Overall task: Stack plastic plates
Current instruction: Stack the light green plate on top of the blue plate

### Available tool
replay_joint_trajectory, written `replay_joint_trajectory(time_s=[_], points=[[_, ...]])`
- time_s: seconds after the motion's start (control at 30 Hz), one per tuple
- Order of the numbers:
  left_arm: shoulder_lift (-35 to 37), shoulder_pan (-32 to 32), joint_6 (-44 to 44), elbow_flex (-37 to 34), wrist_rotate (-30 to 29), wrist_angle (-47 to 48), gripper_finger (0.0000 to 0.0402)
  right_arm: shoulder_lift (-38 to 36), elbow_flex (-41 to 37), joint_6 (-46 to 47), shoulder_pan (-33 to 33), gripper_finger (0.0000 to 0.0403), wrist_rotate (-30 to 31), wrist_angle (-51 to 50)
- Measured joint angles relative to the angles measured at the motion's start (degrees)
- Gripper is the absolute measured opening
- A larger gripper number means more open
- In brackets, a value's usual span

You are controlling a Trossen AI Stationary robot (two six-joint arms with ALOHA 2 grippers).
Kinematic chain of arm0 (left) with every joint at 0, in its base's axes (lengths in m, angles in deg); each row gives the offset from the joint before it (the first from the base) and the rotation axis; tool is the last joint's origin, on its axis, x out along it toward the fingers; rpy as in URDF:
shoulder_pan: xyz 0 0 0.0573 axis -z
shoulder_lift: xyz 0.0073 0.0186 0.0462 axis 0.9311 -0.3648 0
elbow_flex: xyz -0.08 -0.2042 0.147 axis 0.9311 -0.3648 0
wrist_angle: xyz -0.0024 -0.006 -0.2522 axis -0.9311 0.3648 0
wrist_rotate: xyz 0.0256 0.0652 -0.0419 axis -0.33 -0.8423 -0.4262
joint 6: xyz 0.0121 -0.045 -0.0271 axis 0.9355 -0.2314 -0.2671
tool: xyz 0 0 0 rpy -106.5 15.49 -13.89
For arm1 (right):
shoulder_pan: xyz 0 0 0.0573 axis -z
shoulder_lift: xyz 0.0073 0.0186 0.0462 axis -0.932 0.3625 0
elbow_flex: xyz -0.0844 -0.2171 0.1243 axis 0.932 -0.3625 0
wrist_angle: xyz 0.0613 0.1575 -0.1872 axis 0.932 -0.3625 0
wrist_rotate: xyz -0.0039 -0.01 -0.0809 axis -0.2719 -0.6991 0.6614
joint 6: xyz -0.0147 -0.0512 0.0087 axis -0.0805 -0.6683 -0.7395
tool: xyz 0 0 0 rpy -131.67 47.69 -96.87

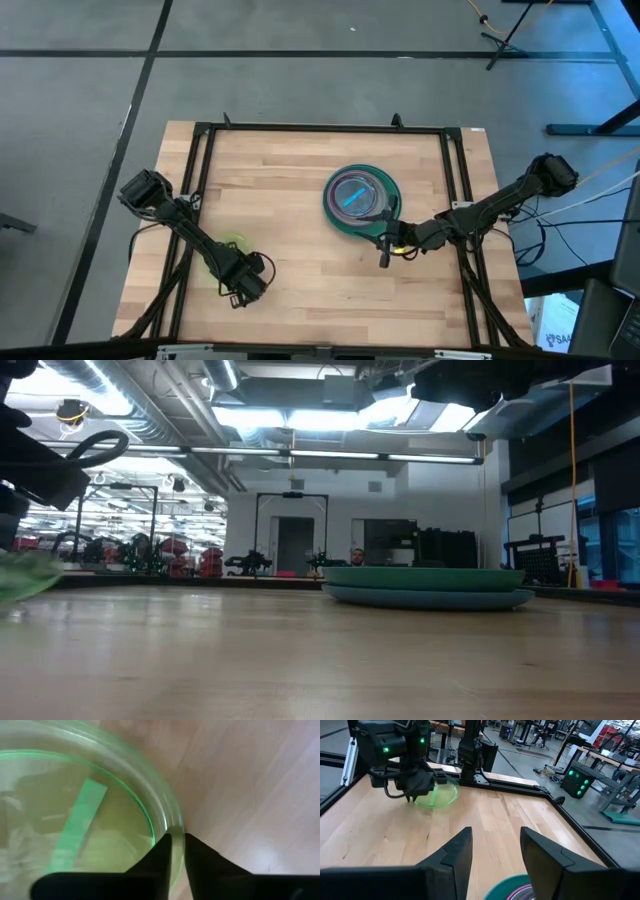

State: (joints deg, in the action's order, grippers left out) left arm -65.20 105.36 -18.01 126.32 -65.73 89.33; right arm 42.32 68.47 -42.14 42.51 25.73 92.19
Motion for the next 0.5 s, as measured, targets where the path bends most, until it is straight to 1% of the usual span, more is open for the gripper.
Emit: replay_joint_trajectory(time_s=[0.13,0.3,0.43,0.5], points=[[0.1,0.0,4.0,0.1,-0.6,0.3,0.0007,0.0,0.0,0.0,0.0,0.0156,0.0,0.0],[0.1,0.0,8.2,0.1,-3.3,3.1,0.0005,0.0,0.0,0.2,0.0,0.0156,0.0,0.0],[0.0,-0.8,12.2,2.3,-7.4,6.5,0.0002,0.0,0.0,0.2,0.0,0.0156,0.0,0.1],[0.0,-1.6,14.8,4.2,-10.6,7.9,0.0002,0.0,0.0,0.2,0.0,0.0156,0.0,0.1]])
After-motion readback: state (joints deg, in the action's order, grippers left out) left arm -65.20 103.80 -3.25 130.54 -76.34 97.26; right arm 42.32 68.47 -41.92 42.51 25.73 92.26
